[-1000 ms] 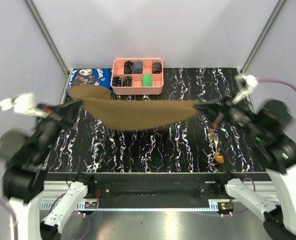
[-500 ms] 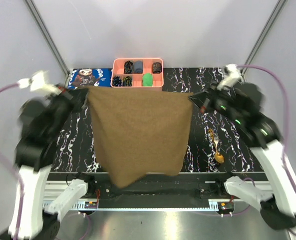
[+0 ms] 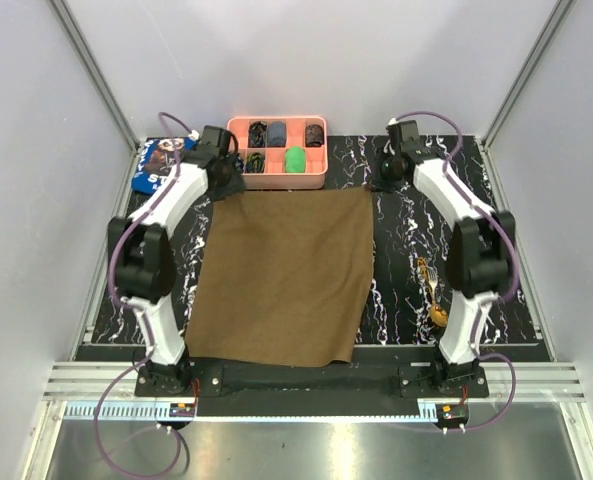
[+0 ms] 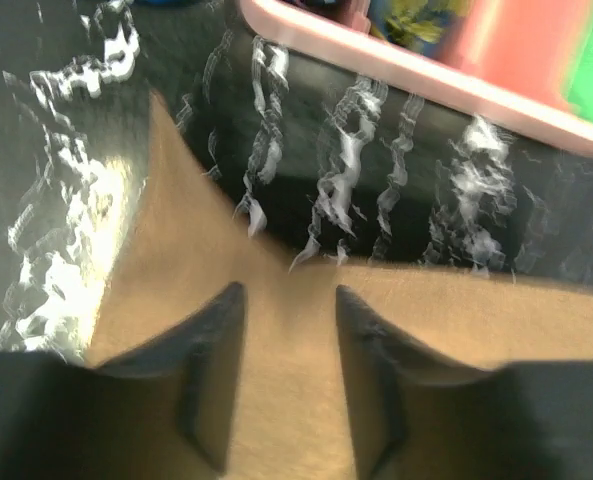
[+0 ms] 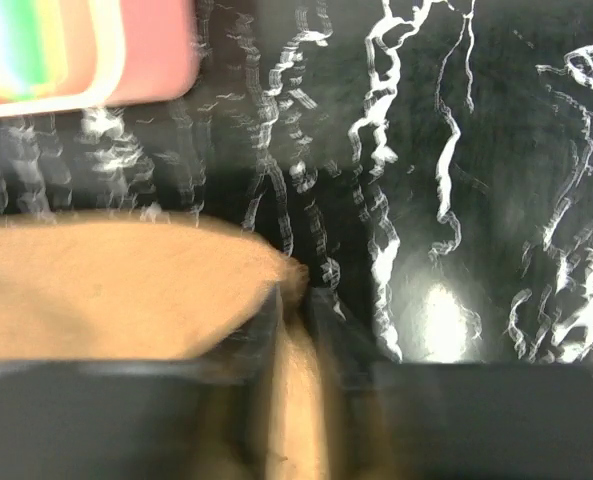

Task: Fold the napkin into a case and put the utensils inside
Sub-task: Flatten out the crumpled napkin at the center of the board, then pick up the flattened napkin from the center of the board.

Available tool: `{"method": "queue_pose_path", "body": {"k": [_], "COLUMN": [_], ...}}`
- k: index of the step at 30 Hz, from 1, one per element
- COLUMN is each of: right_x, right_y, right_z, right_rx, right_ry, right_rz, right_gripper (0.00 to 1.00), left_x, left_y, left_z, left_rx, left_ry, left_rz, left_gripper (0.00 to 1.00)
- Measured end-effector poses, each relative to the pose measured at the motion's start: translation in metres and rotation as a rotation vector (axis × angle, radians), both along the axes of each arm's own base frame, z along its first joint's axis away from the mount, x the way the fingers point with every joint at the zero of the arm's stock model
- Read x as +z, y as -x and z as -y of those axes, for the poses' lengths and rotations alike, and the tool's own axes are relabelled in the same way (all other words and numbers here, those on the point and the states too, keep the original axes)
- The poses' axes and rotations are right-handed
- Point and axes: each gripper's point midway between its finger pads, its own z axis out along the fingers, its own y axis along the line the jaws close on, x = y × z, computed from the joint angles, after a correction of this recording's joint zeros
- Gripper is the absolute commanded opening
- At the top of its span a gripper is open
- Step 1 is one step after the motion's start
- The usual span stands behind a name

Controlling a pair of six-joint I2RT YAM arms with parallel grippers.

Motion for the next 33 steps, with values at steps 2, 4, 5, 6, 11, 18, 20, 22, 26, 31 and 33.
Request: {"method": "queue_pose_path", "body": {"k": [2, 4, 5, 6, 11, 18, 20, 22, 26, 31, 33], "right_x": [-0.026, -0.044, -0.051, -0.055, -0.042, -0.05, -0.067, -0.08, -0.095, -0.125, -0.132], "right_y": [-0.017, -0.022, -0.017, -0.01, 0.033, 0.13, 0.147, 0.156, 0.156, 0.142, 0.135], "right_z": [-0.001, 0.001, 0.005, 0.008, 0.021, -0.013, -0.027, -0.037, -0.048, -0.052, -0.057], "right_rx": [0.013, 0.013, 0.013, 0.007, -0.02, 0.054, 0.075, 0.084, 0.05, 0.013, 0.014], "right_ry": [0.028, 0.051, 0.076, 0.09, 0.123, 0.033, 0.03, 0.035, 0.031, 0.043, 0.042], "right_rz": [-0.054, -0.102, -0.13, -0.16, -0.188, -0.227, -0.264, -0.291, -0.303, -0.319, -0.338], "right_gripper": [0.64, 0.79, 0.79, 0.8, 0.82, 0.57, 0.46, 0.45, 0.44, 0.44, 0.44], "left_x": [-0.015, -0.023, -0.021, -0.015, 0.024, -0.007, -0.04, -0.062, -0.081, -0.069, -0.06], "left_y": [-0.013, -0.014, -0.01, -0.007, 0.046, 0.126, 0.146, 0.164, 0.184, 0.188, 0.188], "left_z": [-0.006, -0.013, -0.018, -0.022, -0.032, -0.019, -0.016, -0.014, -0.01, -0.005, -0.004], "left_rx": [0.014, 0.037, 0.052, 0.06, 0.084, 0.058, 0.061, 0.063, 0.078, 0.082, 0.077], "left_ry": [-0.035, -0.062, -0.072, -0.078, -0.051, 0.112, 0.137, 0.154, 0.195, 0.258, 0.276], "left_rz": [-0.03, -0.05, -0.053, -0.043, 0.041, 0.006, -0.077, -0.141, -0.175, -0.096, -0.054], "left_gripper": [0.78, 0.86, 0.88, 0.88, 0.83, 0.63, 0.63, 0.63, 0.63, 0.65, 0.66]}}
